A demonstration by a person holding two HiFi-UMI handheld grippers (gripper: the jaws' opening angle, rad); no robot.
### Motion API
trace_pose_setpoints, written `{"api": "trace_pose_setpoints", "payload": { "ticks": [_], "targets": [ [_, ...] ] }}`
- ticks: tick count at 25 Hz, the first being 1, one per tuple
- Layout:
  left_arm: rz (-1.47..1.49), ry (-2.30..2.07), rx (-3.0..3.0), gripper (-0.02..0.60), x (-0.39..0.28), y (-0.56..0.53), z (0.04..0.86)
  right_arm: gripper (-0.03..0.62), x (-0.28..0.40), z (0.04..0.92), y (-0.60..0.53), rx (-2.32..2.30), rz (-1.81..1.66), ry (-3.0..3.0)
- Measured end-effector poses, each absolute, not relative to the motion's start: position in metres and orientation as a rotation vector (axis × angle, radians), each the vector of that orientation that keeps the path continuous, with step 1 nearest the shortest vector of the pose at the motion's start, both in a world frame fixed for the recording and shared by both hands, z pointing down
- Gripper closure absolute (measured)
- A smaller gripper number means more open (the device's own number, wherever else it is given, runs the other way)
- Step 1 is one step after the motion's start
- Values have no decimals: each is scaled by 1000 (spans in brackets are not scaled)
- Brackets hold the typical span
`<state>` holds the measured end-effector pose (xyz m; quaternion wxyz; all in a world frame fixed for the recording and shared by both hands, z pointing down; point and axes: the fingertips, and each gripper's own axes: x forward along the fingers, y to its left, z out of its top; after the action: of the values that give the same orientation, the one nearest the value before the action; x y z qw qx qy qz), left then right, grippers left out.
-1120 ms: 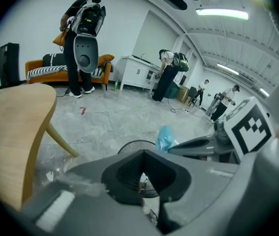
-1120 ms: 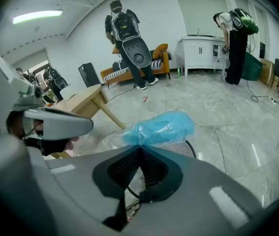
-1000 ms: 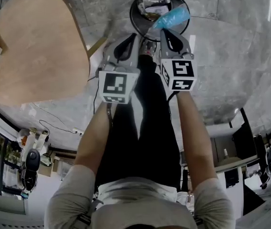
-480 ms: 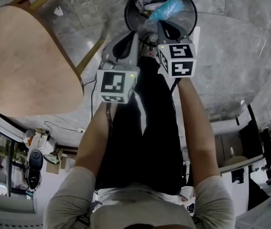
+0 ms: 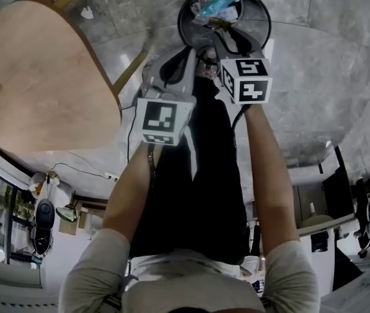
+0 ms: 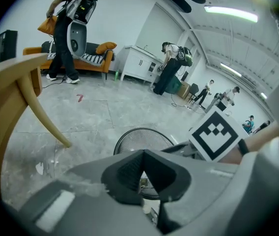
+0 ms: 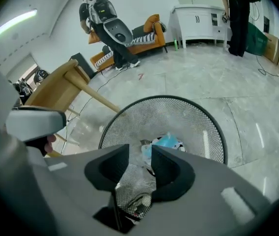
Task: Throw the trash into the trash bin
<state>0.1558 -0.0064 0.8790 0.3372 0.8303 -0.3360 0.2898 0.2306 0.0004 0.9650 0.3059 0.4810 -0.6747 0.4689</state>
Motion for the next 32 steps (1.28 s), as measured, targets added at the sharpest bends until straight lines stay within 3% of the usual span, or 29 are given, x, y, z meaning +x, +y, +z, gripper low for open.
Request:
{"api": "trace_pose_setpoints", "payload": {
  "ticks": [6, 23, 32],
  "targets": [
    [757, -923, 2176, 563, 144, -11, 800, 582, 224, 870, -10, 1348, 1177, -1883],
    [530, -1079, 2333, 563, 110, -23, 463, 586, 164, 464, -16, 1488, 778, -2309],
    [264, -1167, 2556, 563, 57, -23, 266, 586, 113, 250, -17, 1643, 357, -2504]
  ]
}}
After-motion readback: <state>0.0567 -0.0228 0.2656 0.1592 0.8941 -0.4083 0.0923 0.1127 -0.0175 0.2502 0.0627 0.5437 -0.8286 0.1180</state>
